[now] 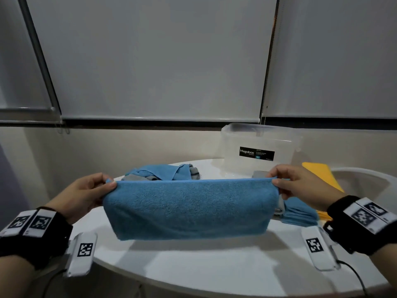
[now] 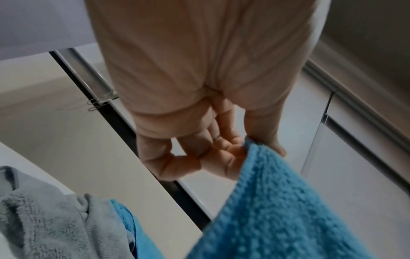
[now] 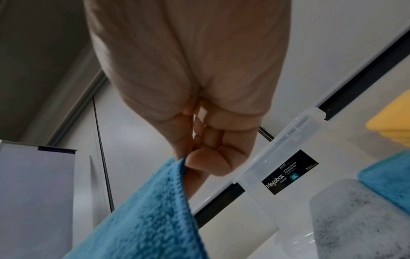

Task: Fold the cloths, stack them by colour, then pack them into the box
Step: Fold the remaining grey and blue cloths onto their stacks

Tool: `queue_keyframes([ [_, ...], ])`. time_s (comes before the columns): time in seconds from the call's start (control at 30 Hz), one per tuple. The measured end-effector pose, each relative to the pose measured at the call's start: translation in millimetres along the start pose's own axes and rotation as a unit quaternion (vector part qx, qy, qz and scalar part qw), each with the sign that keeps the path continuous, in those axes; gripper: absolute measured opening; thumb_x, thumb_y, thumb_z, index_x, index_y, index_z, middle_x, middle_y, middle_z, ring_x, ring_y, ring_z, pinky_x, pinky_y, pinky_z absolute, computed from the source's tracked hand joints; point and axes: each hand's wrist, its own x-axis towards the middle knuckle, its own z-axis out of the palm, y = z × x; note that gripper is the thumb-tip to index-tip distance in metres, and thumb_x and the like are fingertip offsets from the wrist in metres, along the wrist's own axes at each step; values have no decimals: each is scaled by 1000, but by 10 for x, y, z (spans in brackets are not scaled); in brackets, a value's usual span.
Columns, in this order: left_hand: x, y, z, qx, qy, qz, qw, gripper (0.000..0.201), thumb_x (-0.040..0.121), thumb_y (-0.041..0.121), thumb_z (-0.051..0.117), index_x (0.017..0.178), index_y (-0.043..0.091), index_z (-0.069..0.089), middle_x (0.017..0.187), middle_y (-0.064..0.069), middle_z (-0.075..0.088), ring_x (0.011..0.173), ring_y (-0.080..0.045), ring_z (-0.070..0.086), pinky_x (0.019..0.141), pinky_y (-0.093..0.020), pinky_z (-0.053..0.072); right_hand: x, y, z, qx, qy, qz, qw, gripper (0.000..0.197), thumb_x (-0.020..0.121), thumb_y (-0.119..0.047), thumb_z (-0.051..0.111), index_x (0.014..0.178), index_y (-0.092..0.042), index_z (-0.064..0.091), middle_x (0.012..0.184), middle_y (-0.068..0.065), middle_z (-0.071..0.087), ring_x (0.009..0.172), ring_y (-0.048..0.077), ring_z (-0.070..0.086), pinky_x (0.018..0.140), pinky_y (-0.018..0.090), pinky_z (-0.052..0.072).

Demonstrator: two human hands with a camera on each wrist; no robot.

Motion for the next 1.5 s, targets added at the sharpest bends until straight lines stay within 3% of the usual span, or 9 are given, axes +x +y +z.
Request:
queue_keyframes([
  [0.23,250,-277,-21,108,10,-40,993,22,88,20,67,68,19,57,64,4,50,61,-11,42,55,-26,31,353,84,243,-118,-13,56,991,15,91,3,54,83,-5,65,62,2,56,52,9,50,43,10,37],
  [0.47,551,-921,171,292,100,-144,940,28,84,20,72,67,4,57,53,-7,58,54,-23,57,48,-24,39,917,611,912,-175,-3,171,970,24,86,6,54,71,-13,55,61,8,62,52,18,63,45,24,48],
  [0.6,681,-1072,286,221,121,-198,947,13,87,7,66,92,-3,60,73,-19,64,70,-31,65,77,-51,56,1028,596,1075,-257,-8,161,953,13,86,0,52,88,-13,54,91,10,61,85,27,66,77,34,58],
  [0.73,657,-918,522,471,23,-146,870,59,89,28,63,140,7,40,137,-16,49,123,-30,51,103,-35,40,939,577,1294,-358,-38,80,929,35,92,-5,43,126,-6,48,127,14,52,118,29,51,96,34,43],
  [0.83,483,-735,925,542,-100,-93,829,59,84,38,64,135,17,45,139,-5,43,124,-23,47,102,-30,39,835,470,1539,-353,-119,23,928,35,93,-14,44,127,-7,46,134,12,48,121,28,48,100,33,40],
  [0.93,419,-781,1351,575,-242,-89,777,68,69,54,71,124,19,50,133,-2,47,120,-22,50,100,-34,43,782,343,1888,-392,-243,15,887,62,95,-33,52,140,1,28,149,17,26,137,30,28,109,36,27],
  [1.07,477,-863,1751,619,-308,-99,716,105,70,53,75,151,17,17,158,-3,18,142,-32,24,116,-43,25,869,364,2249,-426,-310,32,849,88,91,-40,57,151,-2,5,159,17,3,147,31,5,118,39,13],
  [1.3,525,-878,1397,623,-287,-173,707,123,66,69,69,153,22,-4,161,4,-8,147,-32,5,119,-46,16,969,666,1896,-436,-258,155,848,114,79,-67,58,151,-1,-1,159,15,-4,147,30,3,119,42,13],
  [1.5,598,-892,1112,625,-278,-201,701,121,68,74,63,152,26,-9,160,3,-12,148,-30,1,119,-47,11,1000,840,1604,-422,-245,174,855,112,80,-67,57,150,0,1,159,13,2,147,27,7,116,41,18],
])
